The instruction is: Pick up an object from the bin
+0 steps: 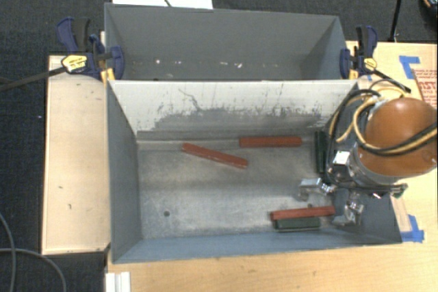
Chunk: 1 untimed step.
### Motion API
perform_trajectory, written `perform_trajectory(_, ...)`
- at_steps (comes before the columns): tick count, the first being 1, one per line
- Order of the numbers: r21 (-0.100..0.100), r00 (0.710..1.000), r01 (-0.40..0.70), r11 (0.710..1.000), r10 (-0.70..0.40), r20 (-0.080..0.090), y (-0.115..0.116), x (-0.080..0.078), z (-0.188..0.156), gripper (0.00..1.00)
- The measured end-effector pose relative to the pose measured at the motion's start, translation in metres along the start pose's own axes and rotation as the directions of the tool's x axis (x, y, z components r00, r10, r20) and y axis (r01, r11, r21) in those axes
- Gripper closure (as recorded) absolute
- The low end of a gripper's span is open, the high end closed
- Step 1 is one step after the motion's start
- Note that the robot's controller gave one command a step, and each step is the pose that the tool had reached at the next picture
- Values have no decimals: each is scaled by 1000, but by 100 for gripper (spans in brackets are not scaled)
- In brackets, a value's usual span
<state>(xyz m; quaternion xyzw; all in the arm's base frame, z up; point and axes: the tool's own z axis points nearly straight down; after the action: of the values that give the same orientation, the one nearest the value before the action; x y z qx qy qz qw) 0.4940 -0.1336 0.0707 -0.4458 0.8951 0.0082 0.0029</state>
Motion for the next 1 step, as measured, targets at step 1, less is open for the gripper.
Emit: perform_trajectory(1,10,1000,-28,1000,28,-4,3,15,-1,0)
